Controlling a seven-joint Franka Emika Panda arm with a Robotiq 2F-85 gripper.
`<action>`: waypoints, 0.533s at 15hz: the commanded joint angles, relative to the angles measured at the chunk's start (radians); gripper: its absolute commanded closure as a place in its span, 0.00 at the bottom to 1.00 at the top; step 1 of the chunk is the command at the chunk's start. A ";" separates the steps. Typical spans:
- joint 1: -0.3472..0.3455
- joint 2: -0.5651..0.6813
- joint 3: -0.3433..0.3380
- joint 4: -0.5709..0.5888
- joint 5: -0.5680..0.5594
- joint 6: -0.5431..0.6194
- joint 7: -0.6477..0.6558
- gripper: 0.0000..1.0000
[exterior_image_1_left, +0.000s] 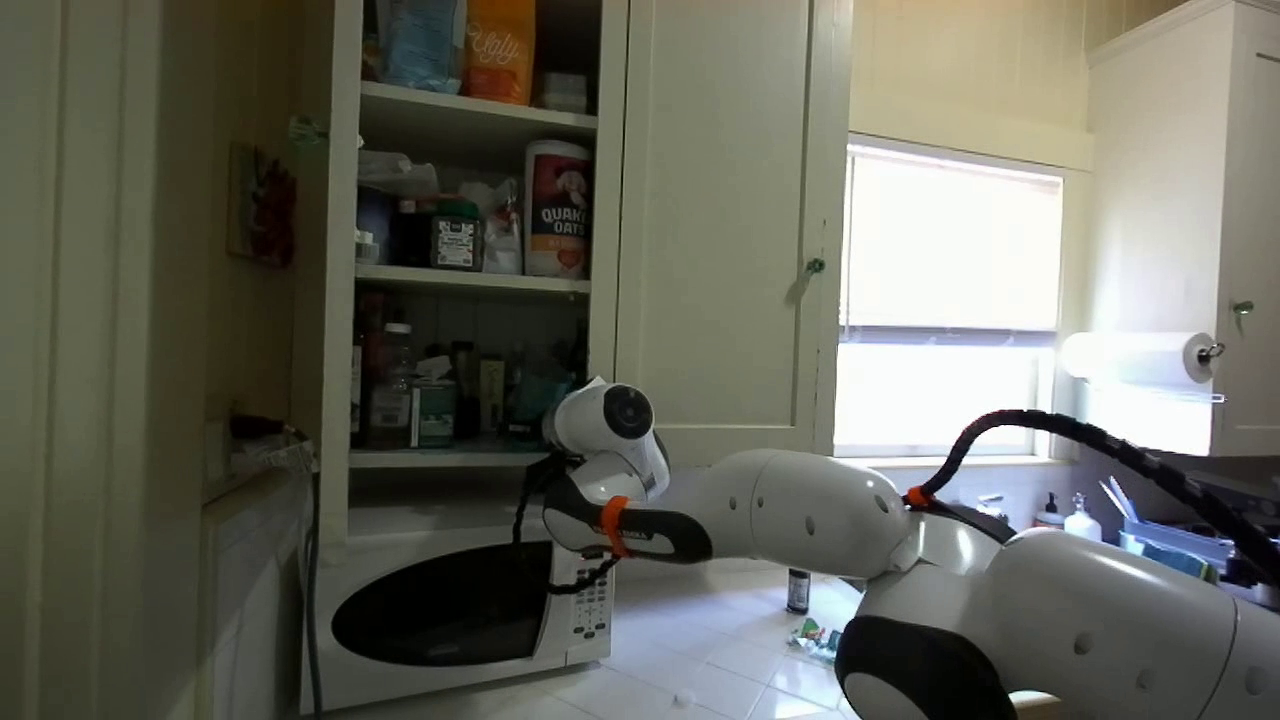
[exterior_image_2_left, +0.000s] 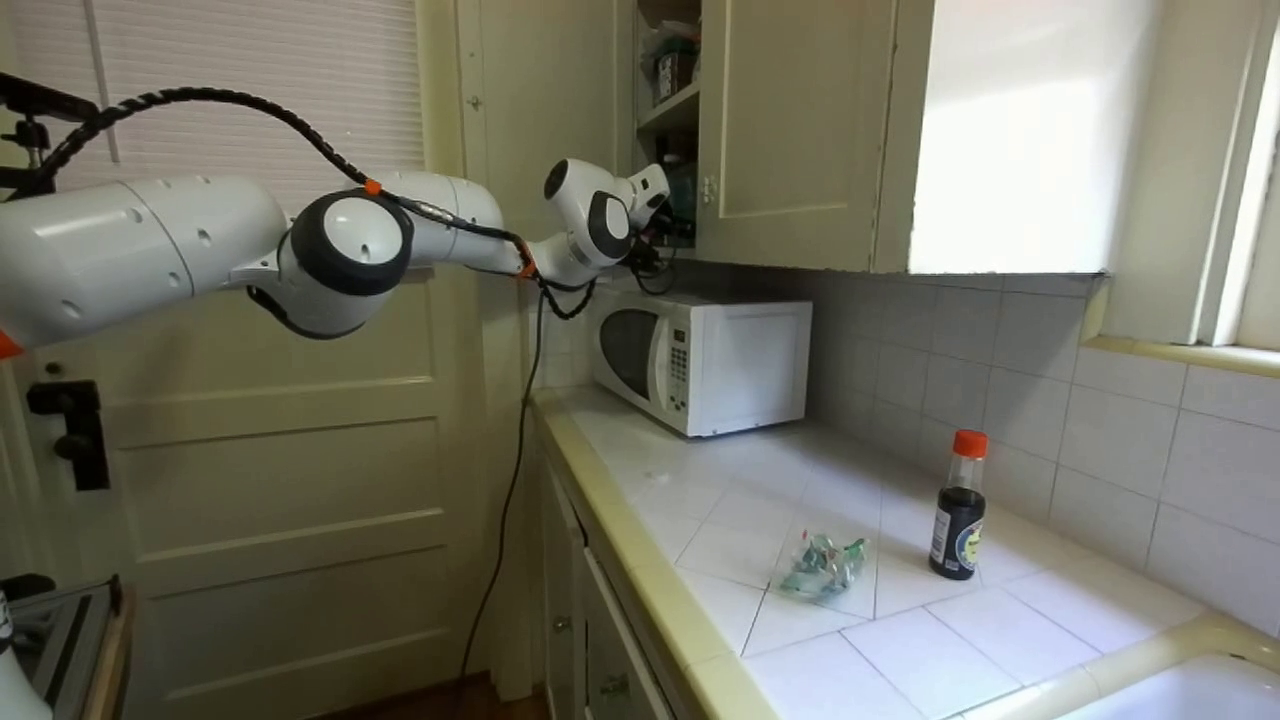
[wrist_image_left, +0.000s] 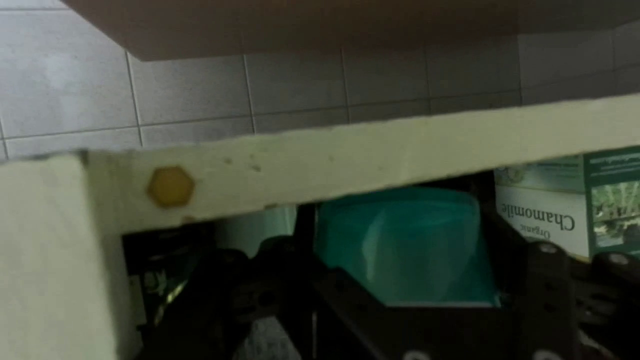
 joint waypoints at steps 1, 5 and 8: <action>-0.019 -0.032 0.068 -0.028 0.016 -0.087 -0.069 0.47; -0.022 -0.056 0.128 -0.035 0.015 -0.174 -0.162 0.47; -0.049 -0.057 0.198 0.013 -0.056 -0.265 -0.196 0.47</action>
